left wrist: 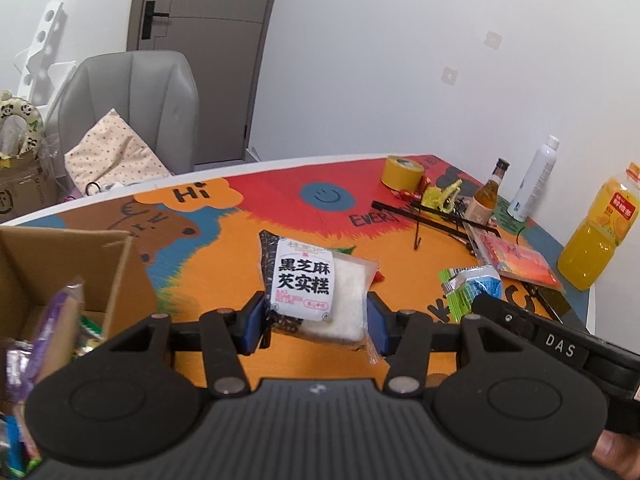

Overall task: Organize snacks
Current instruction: 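Carry both snacks toward the cardboard box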

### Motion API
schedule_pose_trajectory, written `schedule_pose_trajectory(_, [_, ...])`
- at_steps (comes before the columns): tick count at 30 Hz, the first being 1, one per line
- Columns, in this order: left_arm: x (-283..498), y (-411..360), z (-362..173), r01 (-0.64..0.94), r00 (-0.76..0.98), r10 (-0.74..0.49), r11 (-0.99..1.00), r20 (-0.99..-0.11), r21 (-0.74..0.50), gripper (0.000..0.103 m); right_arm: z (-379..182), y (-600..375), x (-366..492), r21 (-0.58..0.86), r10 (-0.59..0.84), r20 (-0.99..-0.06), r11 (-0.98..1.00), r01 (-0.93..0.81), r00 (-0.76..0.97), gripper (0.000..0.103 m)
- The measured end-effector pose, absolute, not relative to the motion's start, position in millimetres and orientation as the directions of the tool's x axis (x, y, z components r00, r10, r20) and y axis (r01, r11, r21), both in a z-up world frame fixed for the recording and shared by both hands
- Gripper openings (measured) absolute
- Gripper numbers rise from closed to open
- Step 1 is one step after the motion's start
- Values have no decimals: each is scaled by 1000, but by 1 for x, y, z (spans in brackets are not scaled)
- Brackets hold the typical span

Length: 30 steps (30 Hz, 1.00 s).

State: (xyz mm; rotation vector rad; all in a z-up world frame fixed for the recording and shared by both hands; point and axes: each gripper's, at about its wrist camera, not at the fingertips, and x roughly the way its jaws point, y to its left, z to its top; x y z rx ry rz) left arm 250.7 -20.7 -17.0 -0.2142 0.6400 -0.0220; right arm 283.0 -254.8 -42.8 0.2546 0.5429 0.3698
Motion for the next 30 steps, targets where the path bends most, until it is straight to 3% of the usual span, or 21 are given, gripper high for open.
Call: schedule_pose_trajectory(30, [174, 99, 20, -195, 827, 39, 955, -560, -221, 51, -2, -159, 250, 290, 574, -401, 819, -495, 714, 10])
